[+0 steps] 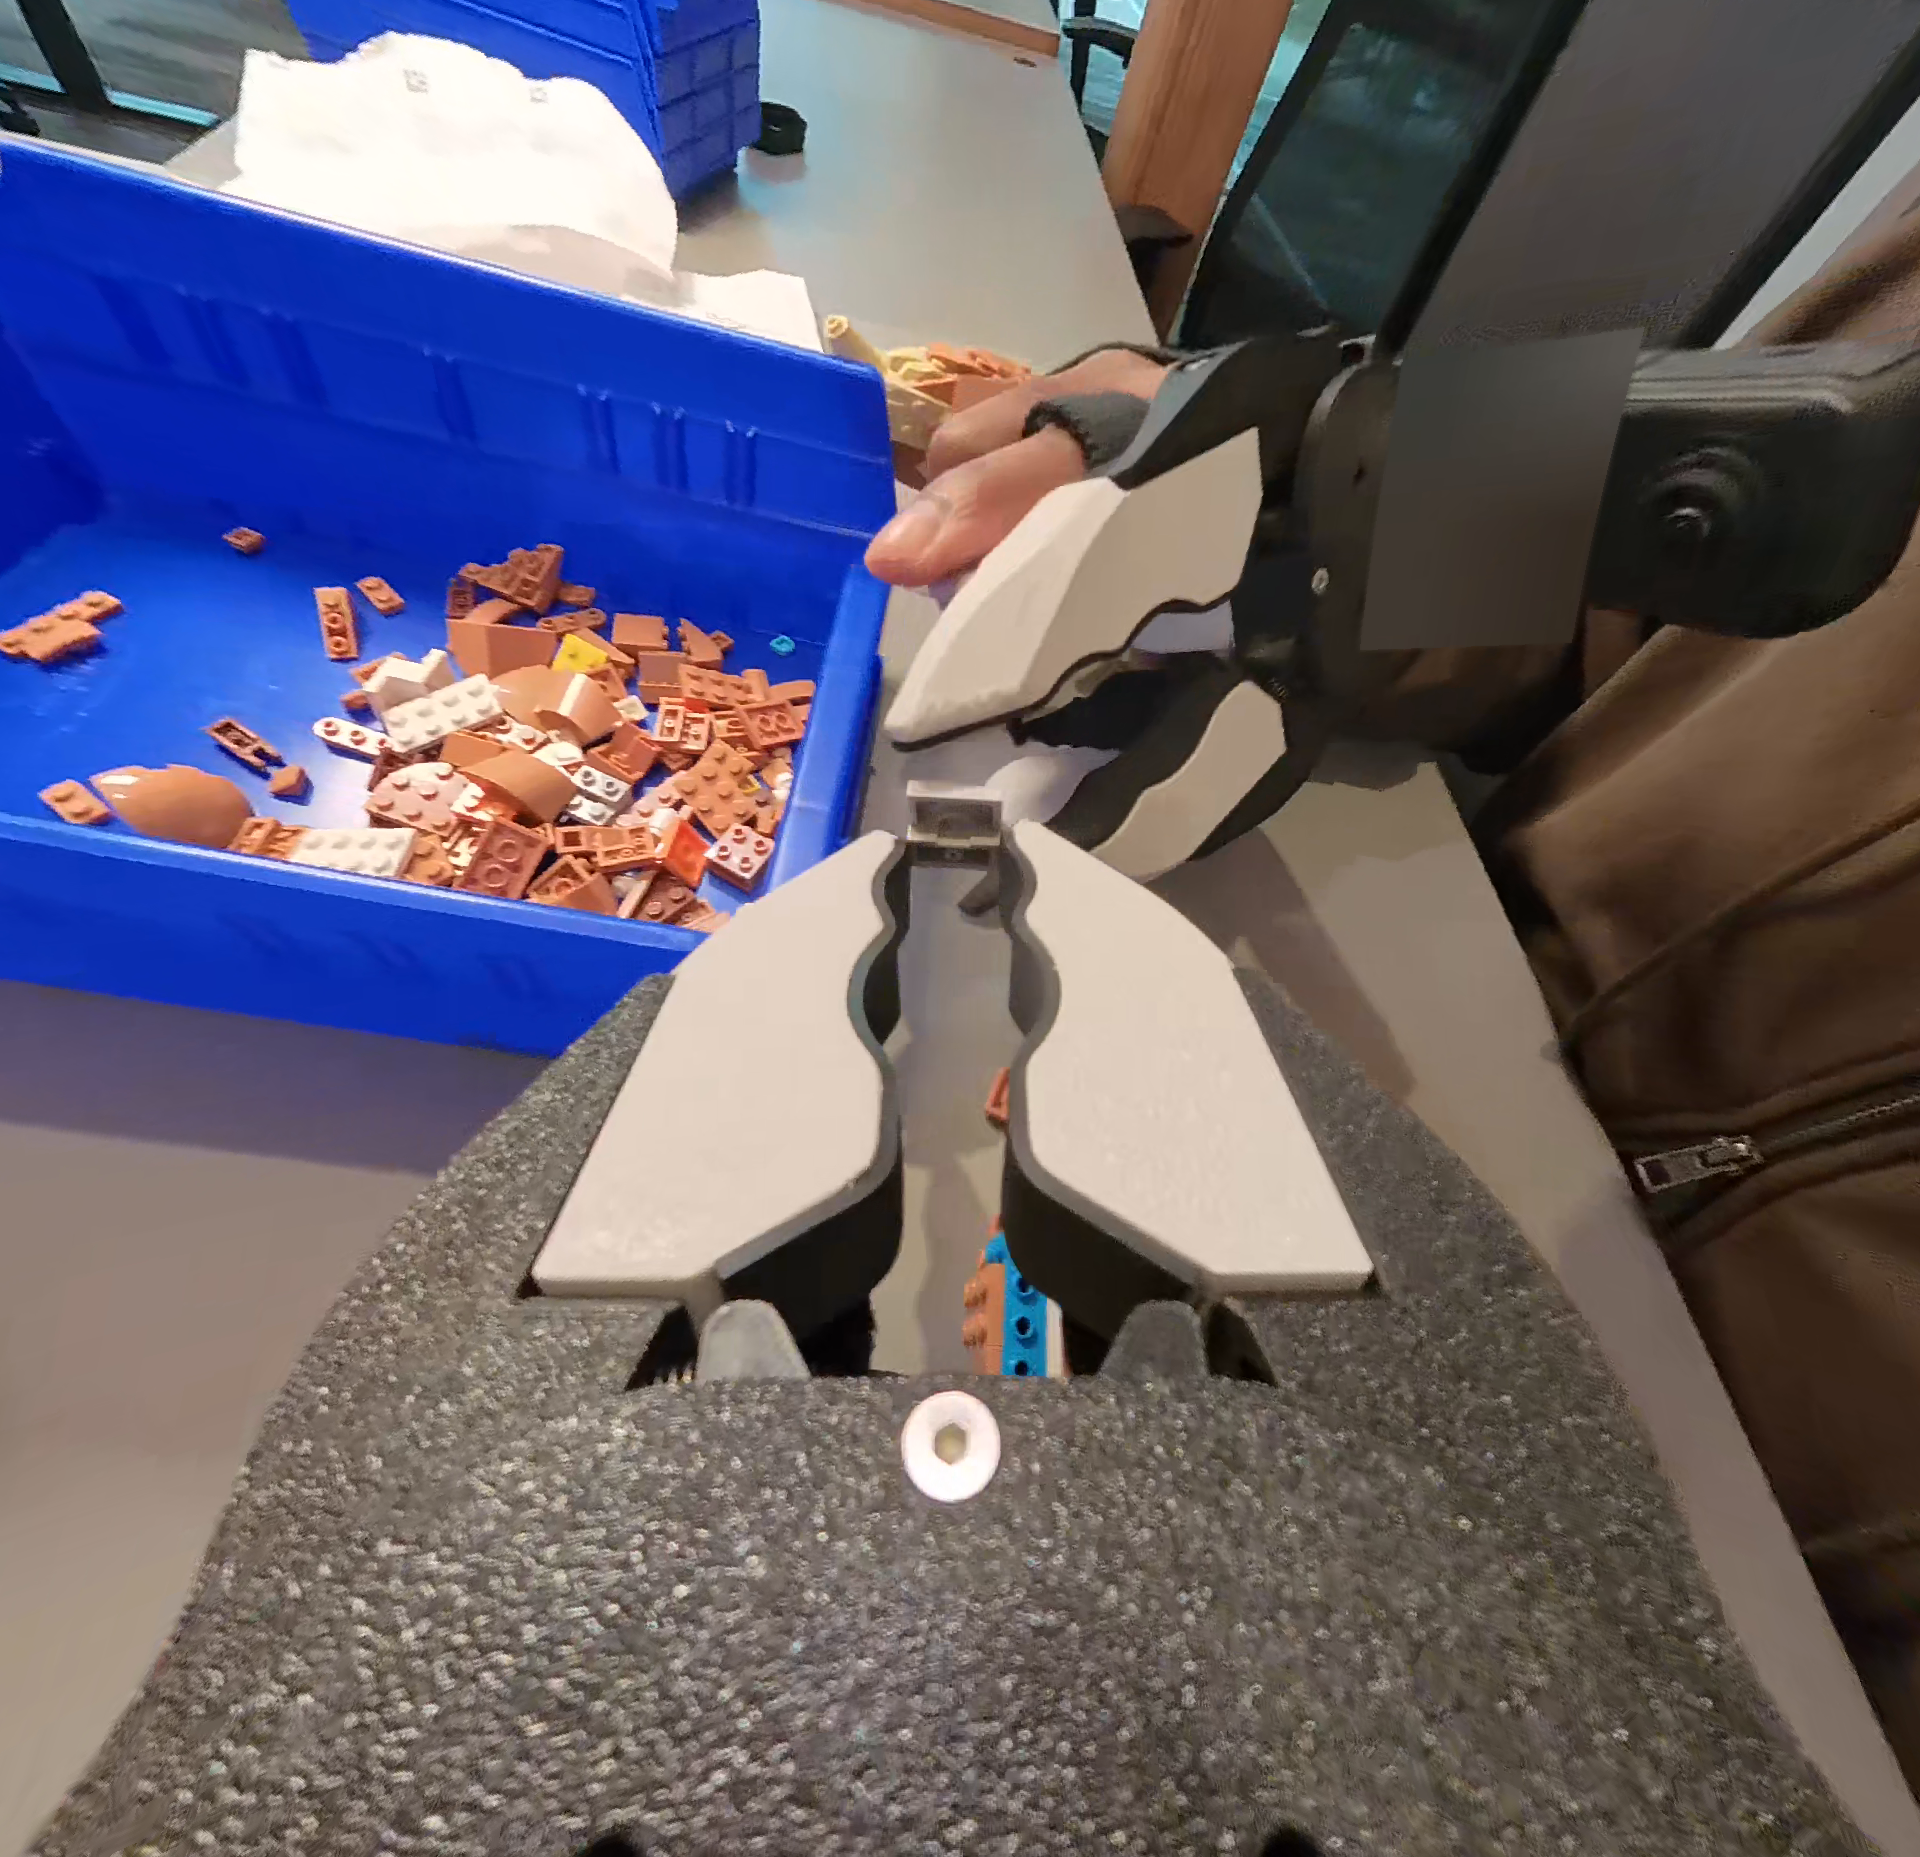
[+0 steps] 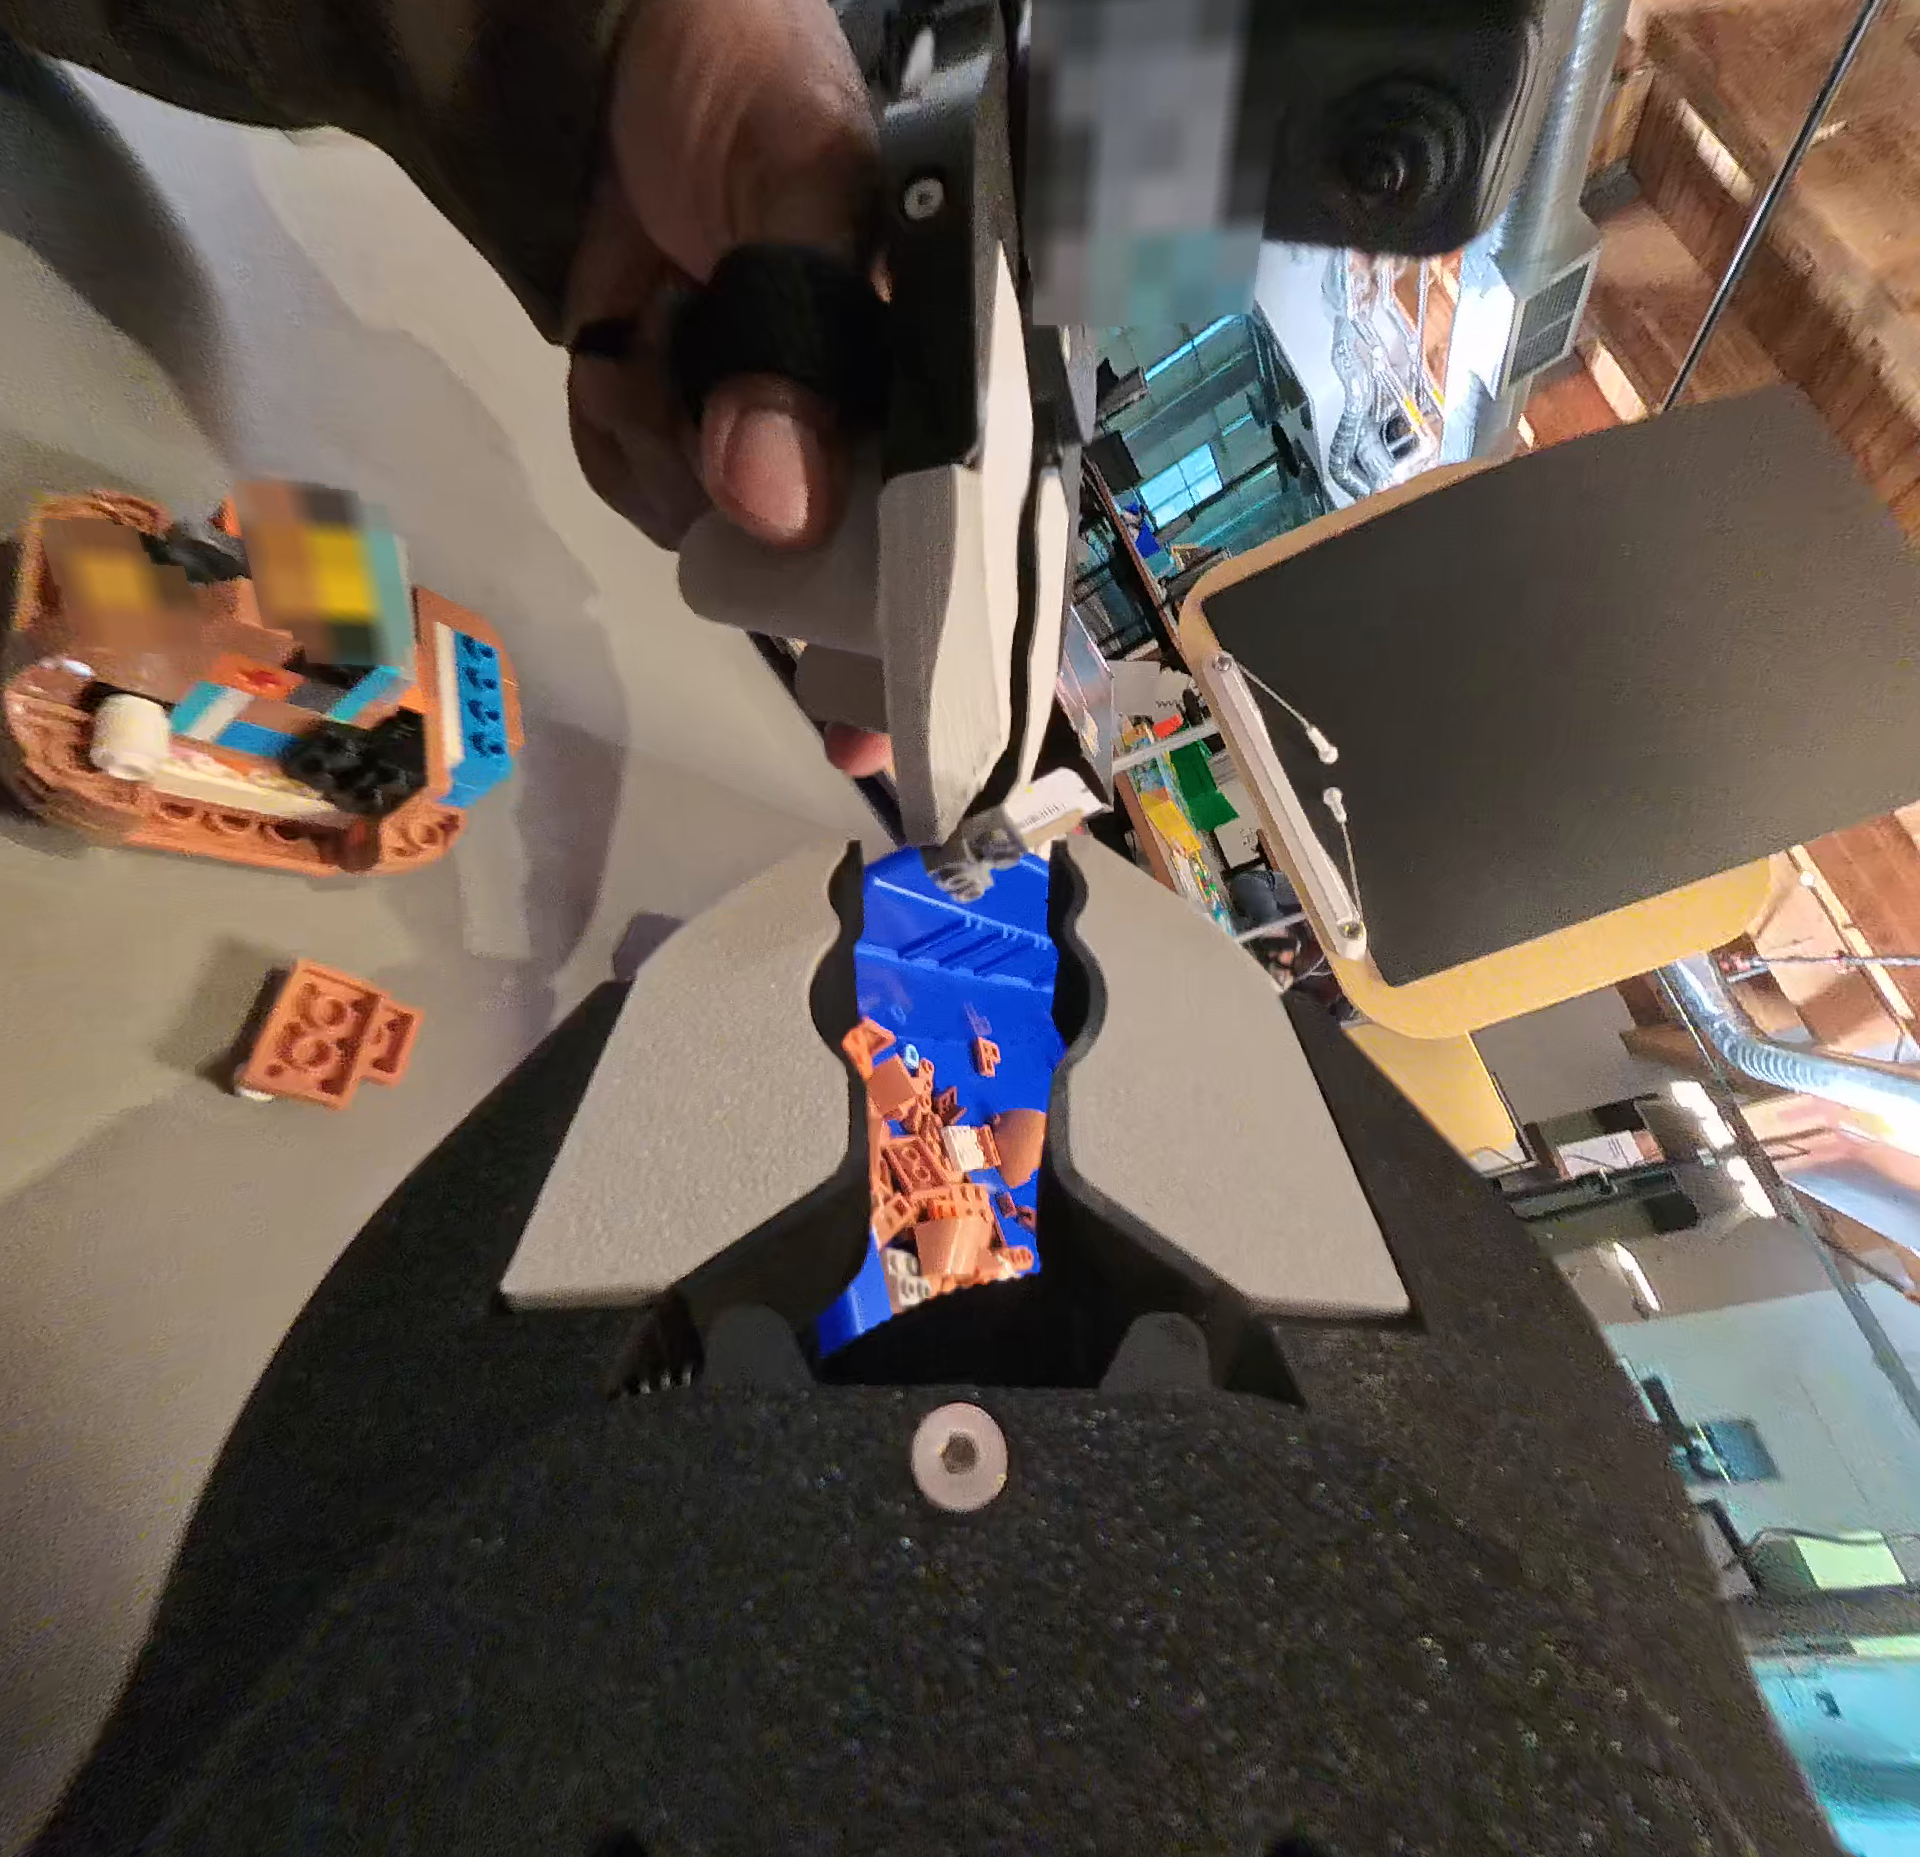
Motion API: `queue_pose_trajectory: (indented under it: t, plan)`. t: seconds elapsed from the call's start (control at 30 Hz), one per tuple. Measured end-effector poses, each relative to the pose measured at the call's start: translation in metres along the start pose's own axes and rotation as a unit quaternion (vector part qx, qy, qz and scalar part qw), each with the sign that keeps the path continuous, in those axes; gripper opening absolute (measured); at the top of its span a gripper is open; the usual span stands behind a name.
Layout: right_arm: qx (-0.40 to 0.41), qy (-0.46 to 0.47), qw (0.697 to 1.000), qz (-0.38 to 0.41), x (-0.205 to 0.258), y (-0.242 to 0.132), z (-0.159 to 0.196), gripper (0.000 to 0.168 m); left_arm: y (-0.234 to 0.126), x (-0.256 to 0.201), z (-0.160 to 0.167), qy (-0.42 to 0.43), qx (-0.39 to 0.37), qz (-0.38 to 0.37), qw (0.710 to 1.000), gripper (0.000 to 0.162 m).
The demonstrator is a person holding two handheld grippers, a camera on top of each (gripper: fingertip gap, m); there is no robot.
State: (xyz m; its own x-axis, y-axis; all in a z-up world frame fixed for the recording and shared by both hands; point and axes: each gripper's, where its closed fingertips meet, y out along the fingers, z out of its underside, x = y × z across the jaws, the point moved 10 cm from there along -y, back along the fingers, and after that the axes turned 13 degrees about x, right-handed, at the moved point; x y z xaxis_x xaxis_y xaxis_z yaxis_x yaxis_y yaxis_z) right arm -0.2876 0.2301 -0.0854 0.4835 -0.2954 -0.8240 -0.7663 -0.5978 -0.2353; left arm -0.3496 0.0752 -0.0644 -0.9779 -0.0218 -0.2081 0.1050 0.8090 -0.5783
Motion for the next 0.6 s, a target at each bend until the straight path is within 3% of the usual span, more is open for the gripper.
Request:
queue_pose_trajectory:
  t: [0.17,0.5,0.6]
  plan:
    - [0.000,-0.015,1.000,0.016,0.003,0.000,-0.003,0.020,0.005,-0.002,0.000,-0.014,0.005,0.023,1.000,0.016]
    - [0.025,0.058,0.997,0.035,-0.011,0.003,0.009,0.017,-0.006,0.006,-0.002,-0.025,-0.041,-0.026,0.999,0.018]
    - [0.074,0.079,0.992,0.058,-0.016,0.008,0.016,0.017,-0.008,0.008,-0.002,-0.027,-0.048,-0.038,0.998,0.018]
